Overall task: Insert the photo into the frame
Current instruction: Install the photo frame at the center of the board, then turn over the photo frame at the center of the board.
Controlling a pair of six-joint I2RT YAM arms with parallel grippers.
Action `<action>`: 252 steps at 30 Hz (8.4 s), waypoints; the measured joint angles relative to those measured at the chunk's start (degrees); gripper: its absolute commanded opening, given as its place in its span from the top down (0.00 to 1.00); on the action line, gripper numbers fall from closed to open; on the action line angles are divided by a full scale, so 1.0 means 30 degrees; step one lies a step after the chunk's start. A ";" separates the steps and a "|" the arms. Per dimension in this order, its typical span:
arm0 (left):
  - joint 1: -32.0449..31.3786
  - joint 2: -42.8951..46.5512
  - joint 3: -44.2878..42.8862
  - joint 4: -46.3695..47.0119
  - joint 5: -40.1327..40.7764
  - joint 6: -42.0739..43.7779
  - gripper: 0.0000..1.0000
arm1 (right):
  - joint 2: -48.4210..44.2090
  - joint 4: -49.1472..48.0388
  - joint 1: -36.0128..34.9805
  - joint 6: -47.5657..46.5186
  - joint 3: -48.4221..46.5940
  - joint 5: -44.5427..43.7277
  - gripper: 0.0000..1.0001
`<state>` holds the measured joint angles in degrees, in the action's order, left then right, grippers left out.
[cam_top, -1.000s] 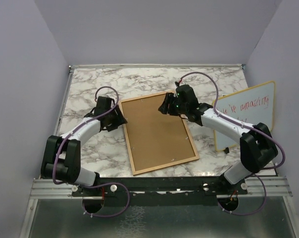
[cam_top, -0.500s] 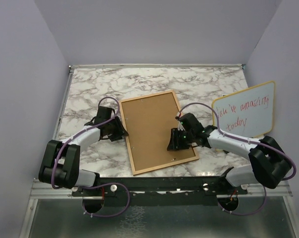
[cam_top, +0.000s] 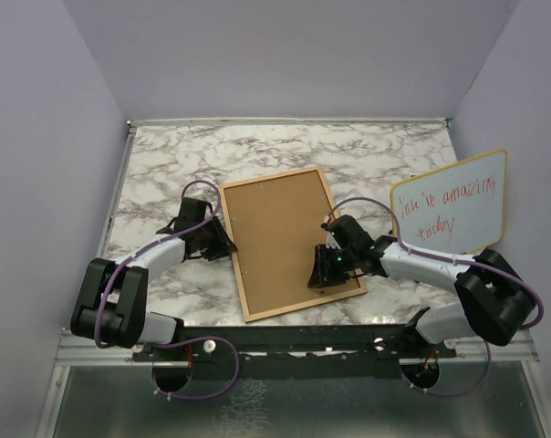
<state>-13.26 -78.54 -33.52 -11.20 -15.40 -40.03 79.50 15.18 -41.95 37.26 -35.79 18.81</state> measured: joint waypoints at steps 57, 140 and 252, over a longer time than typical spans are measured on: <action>-0.0124 0.0816 0.1712 0.2936 0.0226 -0.1078 0.80 | 0.2040 0.2601 -0.0270 -0.1989 -0.1392 0.3876 0.60; -0.2382 0.4335 0.3155 -0.0670 0.0605 -0.3322 0.64 | 0.1719 0.1821 -0.1282 -0.1158 -0.1355 0.3526 0.57; -0.2492 1.5263 -0.1596 -0.8466 1.3027 -0.3308 0.22 | 1.8673 0.9573 -0.5661 0.0102 -2.7022 -0.9632 0.56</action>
<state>-20.73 -32.75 -38.30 -36.60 23.68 -49.95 135.52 43.90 -58.94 37.56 -116.86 -10.09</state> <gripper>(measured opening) 0.767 0.463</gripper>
